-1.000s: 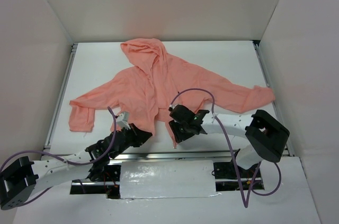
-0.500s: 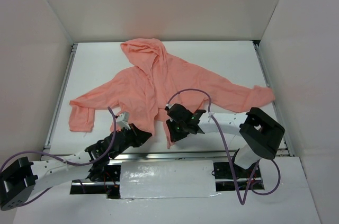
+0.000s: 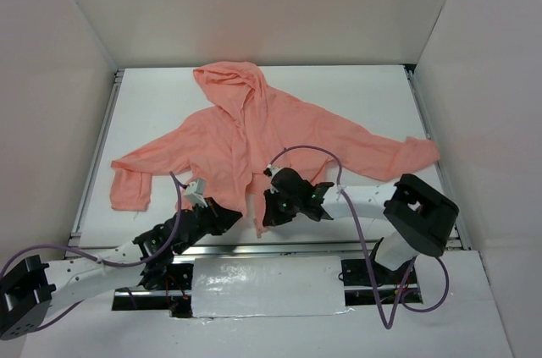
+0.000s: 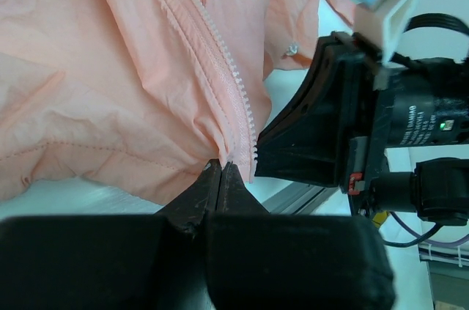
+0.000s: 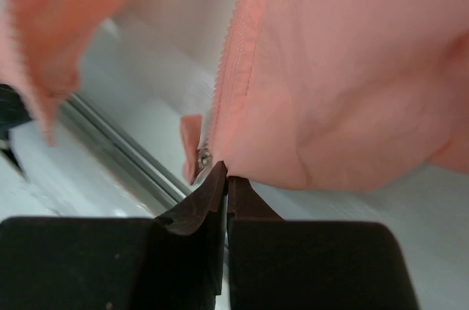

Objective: Zip up the jacket

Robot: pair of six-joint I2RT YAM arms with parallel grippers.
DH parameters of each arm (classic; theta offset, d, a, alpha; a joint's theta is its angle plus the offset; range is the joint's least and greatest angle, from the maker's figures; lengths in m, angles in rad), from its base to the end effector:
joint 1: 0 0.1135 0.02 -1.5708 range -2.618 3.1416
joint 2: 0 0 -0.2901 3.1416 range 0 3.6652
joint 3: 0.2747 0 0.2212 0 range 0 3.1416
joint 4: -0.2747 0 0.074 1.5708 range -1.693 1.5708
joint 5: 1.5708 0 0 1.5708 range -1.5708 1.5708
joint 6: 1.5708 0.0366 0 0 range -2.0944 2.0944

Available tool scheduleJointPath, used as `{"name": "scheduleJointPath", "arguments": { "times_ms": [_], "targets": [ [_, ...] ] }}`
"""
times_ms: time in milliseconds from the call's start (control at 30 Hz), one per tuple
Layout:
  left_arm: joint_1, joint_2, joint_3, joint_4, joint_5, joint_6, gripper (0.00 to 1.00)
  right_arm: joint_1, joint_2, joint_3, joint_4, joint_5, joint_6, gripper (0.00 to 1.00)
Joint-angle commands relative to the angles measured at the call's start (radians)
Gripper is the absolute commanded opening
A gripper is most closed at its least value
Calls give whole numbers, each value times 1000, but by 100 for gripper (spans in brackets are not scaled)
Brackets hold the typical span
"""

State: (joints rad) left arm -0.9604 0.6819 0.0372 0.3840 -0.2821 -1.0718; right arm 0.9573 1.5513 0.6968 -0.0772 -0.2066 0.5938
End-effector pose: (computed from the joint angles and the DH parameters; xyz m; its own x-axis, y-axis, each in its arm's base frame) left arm 0.0694 -0.0814 0.1882 -0.6264 -0.5758 -0.5254 0.1731 0.5544 -0.8141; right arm 0.1464 0.2209 0.1942 -0.8702 -0.2846 -0.4022 -0.4631 0.7513 0.4702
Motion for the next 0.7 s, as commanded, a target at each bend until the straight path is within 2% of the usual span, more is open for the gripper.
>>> {"name": "scheduleJointPath", "arguments": {
  "times_ms": [0,33,67,100,167,300,333,367,433,533,600,633,667],
  "targets": [
    [3,-25,39,12,-6,44,0,-2,-158,-84,366,79,115,0],
    [3,-37,46,-5,-11,50,0,-3,-198,-106,431,113,116,0],
    [3,-45,55,-17,-14,62,0,-2,-241,-167,564,148,112,0],
    [3,-62,75,-29,-20,70,0,0,-332,-206,646,183,97,0],
    [3,-80,92,-65,-25,88,0,8,-405,-275,842,200,36,0],
    [3,-128,93,-73,-48,102,0,9,-335,-260,797,158,-43,0],
    [5,-133,93,-70,-51,110,0,14,-332,-290,842,132,-43,0],
    [3,-137,90,-62,-51,115,0,15,-348,-390,1014,141,-5,0],
    [3,-150,89,-50,-52,131,0,12,-373,-457,1160,165,18,0],
    [3,-166,81,7,-31,177,0,15,-404,-445,1125,135,-46,0],
    [3,-198,73,64,0,220,0,17,-442,-505,1227,82,-87,0],
    [3,-212,76,58,-6,237,0,21,-448,-494,1050,117,-144,0],
    [3,-235,84,38,-34,233,0,29,-406,-282,757,297,-179,0]
  ]
}}
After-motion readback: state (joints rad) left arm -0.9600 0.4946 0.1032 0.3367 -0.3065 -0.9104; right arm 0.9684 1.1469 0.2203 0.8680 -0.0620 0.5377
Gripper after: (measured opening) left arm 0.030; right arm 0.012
